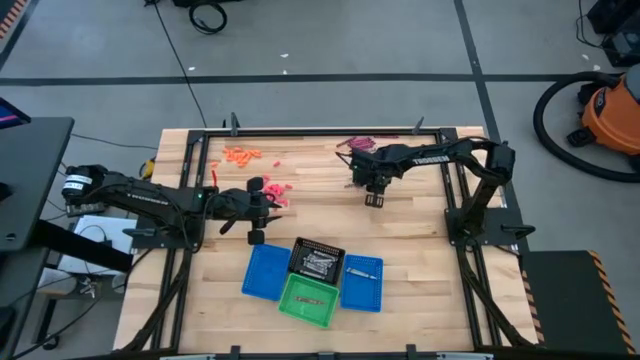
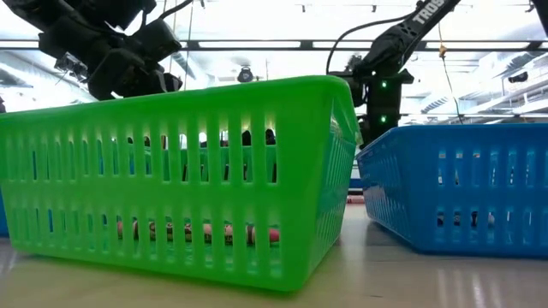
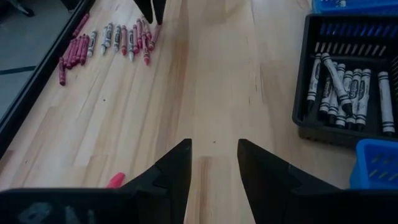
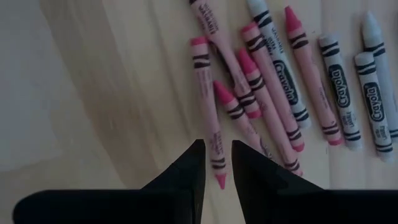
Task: Sort crayons
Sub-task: Put the pink crayon into the green bin
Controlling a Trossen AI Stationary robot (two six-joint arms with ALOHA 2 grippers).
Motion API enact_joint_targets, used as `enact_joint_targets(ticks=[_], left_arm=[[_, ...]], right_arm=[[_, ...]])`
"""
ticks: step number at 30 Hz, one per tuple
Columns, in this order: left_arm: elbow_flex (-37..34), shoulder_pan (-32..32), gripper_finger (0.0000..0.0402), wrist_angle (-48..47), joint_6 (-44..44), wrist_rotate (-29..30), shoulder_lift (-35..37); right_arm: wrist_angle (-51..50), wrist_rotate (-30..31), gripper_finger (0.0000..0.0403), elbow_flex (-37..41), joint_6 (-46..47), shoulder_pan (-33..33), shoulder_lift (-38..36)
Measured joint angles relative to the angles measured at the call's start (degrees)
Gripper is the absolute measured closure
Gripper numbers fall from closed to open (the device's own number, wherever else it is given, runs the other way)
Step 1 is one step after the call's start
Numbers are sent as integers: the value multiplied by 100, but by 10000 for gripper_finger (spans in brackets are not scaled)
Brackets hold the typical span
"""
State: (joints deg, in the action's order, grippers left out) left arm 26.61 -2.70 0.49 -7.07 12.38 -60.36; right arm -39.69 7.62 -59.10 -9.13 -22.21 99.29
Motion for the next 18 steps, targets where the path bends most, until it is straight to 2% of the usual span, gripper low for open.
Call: enact_joint_targets(ticks=[9, 18], left_arm=[[0, 0, 260, -59, 0, 0, 0], [0, 0, 260, -116, -2, 0, 0]], right_arm=[[220, -234, 317, 18, -155, -49, 2], [773, -228, 330, 575, 134, -45, -28]])
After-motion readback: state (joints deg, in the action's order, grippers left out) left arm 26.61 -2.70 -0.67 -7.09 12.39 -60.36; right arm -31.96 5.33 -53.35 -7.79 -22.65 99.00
